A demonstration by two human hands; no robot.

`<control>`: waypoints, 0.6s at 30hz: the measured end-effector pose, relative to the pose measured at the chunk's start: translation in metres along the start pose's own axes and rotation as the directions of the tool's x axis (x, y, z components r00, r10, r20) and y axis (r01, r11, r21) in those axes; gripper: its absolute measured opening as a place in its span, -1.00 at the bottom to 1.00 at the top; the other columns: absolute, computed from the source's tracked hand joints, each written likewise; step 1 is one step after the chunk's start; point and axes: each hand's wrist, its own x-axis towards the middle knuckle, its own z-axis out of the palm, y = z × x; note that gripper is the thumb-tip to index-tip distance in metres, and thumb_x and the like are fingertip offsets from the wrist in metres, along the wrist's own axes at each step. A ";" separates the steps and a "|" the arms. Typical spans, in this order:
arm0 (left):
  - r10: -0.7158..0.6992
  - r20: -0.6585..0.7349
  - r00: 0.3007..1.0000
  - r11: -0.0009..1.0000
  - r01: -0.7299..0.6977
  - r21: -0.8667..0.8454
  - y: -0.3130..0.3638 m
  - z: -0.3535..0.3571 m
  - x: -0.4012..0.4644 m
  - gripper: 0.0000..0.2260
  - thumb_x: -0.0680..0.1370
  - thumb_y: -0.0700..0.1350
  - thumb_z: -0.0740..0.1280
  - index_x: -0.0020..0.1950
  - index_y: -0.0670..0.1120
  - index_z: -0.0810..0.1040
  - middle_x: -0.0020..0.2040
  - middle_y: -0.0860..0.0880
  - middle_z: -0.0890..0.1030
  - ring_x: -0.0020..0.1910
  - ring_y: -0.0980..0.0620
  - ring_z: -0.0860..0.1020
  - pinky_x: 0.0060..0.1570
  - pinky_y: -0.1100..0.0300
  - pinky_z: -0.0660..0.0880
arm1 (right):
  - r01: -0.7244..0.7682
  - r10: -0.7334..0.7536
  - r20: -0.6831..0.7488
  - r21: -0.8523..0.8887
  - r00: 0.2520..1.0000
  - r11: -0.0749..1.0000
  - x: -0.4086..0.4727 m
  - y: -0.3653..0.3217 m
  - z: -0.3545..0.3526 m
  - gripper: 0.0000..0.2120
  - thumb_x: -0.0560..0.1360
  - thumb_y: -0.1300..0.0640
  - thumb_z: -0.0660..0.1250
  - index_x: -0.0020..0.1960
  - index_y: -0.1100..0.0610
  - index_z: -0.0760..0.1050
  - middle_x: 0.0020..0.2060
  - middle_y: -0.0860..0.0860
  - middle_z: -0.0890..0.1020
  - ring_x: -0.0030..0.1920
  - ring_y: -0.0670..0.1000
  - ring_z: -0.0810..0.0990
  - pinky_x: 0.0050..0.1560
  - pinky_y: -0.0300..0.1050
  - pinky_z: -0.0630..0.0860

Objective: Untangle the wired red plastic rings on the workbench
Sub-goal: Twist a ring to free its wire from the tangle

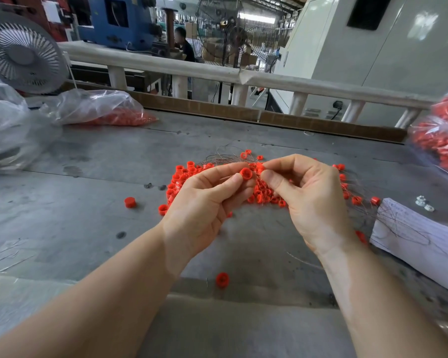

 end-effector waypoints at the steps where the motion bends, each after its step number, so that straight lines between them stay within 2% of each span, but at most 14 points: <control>1: 0.003 0.002 1.000 1.000 -0.003 0.001 0.000 0.000 0.000 -0.85 0.31 -0.27 0.32 -0.24 -0.16 0.69 -0.27 -0.11 0.67 -0.27 0.09 0.65 -0.26 0.34 0.58 | 0.020 -0.020 -0.004 -0.011 1.000 1.000 0.000 0.000 0.000 -0.83 0.38 0.16 0.45 -0.25 -0.12 0.61 -0.31 -0.19 0.66 -0.29 -0.22 0.58 -0.18 -0.30 0.47; 3: 0.002 0.005 1.000 1.000 -0.002 0.001 0.000 0.000 0.000 -0.85 0.31 -0.27 0.32 -0.26 -0.15 0.70 -0.26 -0.11 0.67 -0.26 0.09 0.66 -0.26 0.34 0.57 | 0.046 -0.046 -0.008 -0.024 0.999 0.999 -0.001 -0.001 0.001 -0.85 0.38 0.15 0.45 -0.25 -0.11 0.60 -0.31 -0.21 0.66 -0.28 -0.23 0.58 -0.19 -0.35 0.46; 6: 0.003 0.002 1.000 1.000 -0.003 0.002 0.000 0.000 0.000 -0.85 0.31 -0.27 0.32 -0.27 -0.15 0.70 -0.26 -0.11 0.67 -0.26 0.09 0.66 -0.25 0.33 0.57 | 0.016 -0.016 -0.009 0.014 1.000 1.000 0.000 0.000 0.001 -0.85 0.38 0.13 0.45 -0.24 -0.14 0.61 -0.31 -0.18 0.66 -0.29 -0.22 0.57 -0.17 -0.28 0.46; 10: 0.003 -0.014 1.000 1.000 -0.003 -0.023 0.000 0.001 0.001 -0.85 0.31 -0.28 0.32 -0.27 -0.16 0.69 -0.28 -0.11 0.67 -0.28 0.08 0.66 -0.27 0.33 0.58 | -0.045 0.045 0.002 0.035 0.999 0.998 0.000 0.001 0.002 -0.81 0.43 0.22 0.43 -0.25 -0.07 0.59 -0.34 -0.13 0.65 -0.33 -0.18 0.54 -0.23 -0.26 0.45; 15: 0.001 -0.019 1.000 0.997 -0.003 -0.073 0.001 -0.001 0.003 -0.83 0.32 -0.28 0.31 -0.15 -0.21 0.63 -0.26 -0.12 0.67 -0.27 0.07 0.66 -0.22 0.31 0.59 | -0.251 0.243 0.071 0.123 0.967 0.960 -0.002 0.001 0.005 -0.84 0.53 0.29 0.29 -0.18 0.08 0.47 -0.40 -0.04 0.64 -0.55 -0.12 0.47 -0.56 -0.29 0.36; 18: -0.005 -0.014 1.000 0.996 0.004 -0.085 0.001 -0.002 0.002 -0.83 0.33 -0.29 0.31 -0.14 -0.21 0.63 -0.24 -0.13 0.67 -0.26 0.07 0.66 -0.22 0.31 0.59 | -0.376 0.348 0.162 0.196 0.923 0.906 -0.003 -0.001 0.007 -0.86 0.57 0.29 0.22 -0.15 0.13 0.42 -0.43 -0.05 0.64 -0.58 -0.08 0.50 -0.61 -0.30 0.33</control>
